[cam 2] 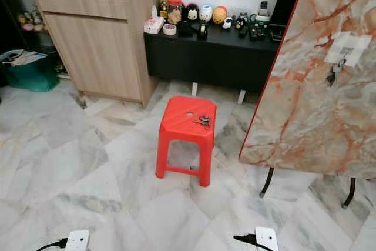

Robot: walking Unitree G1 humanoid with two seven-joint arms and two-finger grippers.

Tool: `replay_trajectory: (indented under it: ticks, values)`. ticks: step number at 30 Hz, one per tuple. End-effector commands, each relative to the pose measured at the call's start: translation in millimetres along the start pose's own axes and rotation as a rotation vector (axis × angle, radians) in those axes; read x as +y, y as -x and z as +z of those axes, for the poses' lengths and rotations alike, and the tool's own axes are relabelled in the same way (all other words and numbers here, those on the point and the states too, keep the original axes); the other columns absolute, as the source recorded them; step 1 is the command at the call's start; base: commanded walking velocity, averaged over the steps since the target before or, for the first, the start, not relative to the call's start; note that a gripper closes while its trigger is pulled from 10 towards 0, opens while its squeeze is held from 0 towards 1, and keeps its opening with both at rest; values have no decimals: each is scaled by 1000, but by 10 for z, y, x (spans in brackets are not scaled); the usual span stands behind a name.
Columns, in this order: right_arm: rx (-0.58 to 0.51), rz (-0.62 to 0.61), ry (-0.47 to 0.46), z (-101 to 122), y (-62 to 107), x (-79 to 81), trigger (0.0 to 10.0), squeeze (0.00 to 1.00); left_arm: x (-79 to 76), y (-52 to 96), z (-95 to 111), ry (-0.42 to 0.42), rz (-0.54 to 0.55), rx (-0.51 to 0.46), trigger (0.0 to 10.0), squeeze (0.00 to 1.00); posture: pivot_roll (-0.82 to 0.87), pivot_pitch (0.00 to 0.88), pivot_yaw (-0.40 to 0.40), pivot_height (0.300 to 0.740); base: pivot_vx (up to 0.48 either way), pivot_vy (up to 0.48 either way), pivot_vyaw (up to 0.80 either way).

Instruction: Hang keys on a hook

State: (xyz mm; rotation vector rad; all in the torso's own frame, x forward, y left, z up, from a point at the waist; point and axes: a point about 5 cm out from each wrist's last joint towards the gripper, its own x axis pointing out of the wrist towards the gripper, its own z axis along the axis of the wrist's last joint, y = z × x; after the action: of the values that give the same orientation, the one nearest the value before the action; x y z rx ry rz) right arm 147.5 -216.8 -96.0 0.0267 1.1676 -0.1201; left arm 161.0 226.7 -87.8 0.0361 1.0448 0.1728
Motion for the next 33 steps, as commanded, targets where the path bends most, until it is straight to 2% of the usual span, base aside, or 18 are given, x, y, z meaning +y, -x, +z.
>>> replay_trajectory:
  ticks: [1, 5, 7, 12, 17, 24, 29, 33]
  values:
    - [21, -26, -33, -110, 15, -87, 10000, 0, -42, 6, -72, -4, -6, 20, 10000, 0, 80, 0, -37, 726, 0, -281, -756]
    - [30, -27, -43, -157, 18, -89, 10000, 0, -1, 9, -78, 4, 6, 18, 10000, 0, 92, 0, -47, 726, 0, -277, -756]
    - [33, -11, -4, -162, 18, -78, 10000, 0, 35, 11, -71, 6, 15, 12, 10000, 0, 111, 0, -63, 726, 0, -277, -750]
    - [28, -27, -30, -164, 21, -105, 10000, 0, -1, 14, -109, -25, -6, 26, 10000, 0, 98, 0, -50, 726, 0, -277, -740]
    - [21, -16, -44, -155, 13, -46, 10000, 0, 6, 14, -111, -24, -5, 30, 10000, 0, 80, 0, -39, 726, 0, -280, -729]
    - [14, 3, -36, -141, 3, 39, 10000, 0, 154, 31, -151, -16, 22, 39, 10000, 0, 68, 0, -31, 726, 0, -280, -712]
    - [6, 2, -60, -139, -1, 80, 10000, 0, 213, 45, -201, -40, 29, 59, 10000, 0, 62, 0, -9, 726, 0, -279, -686]
    - [4, 16, -60, -144, -5, 137, 10000, 0, 230, 44, -183, -79, 23, 60, 10000, 0, 75, 0, -9, 726, 0, -66, 0]
